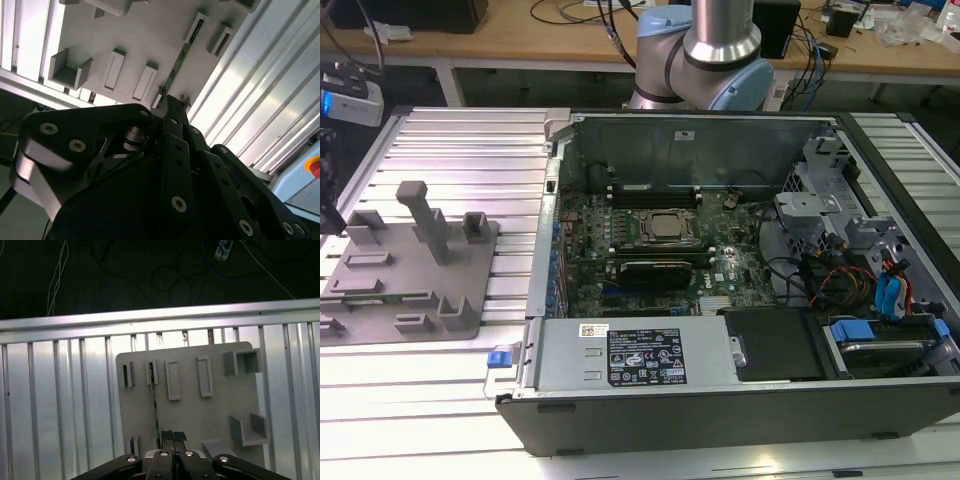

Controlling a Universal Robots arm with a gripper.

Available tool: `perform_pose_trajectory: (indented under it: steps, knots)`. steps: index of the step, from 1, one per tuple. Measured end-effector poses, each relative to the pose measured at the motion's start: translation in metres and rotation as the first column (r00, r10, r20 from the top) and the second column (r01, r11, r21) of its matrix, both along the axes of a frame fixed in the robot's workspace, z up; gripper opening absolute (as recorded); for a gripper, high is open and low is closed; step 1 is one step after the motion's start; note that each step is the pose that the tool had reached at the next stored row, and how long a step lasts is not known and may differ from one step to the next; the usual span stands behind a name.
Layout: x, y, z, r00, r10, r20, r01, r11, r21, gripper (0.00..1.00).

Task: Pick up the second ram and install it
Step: 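Pick up the second ram and move it above second insertion slot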

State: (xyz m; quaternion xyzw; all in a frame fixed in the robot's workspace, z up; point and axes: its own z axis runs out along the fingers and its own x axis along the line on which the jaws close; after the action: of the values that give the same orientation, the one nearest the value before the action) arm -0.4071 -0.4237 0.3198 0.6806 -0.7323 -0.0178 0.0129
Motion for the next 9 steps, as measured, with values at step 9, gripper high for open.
perform_pose_trajectory:
  steps: [9]
  knots:
    - [-0.0008, 0.0000, -0.0111, 1.0000, 0.000, 0.0000, 0.000, 1.0000, 0.0000, 0.08]
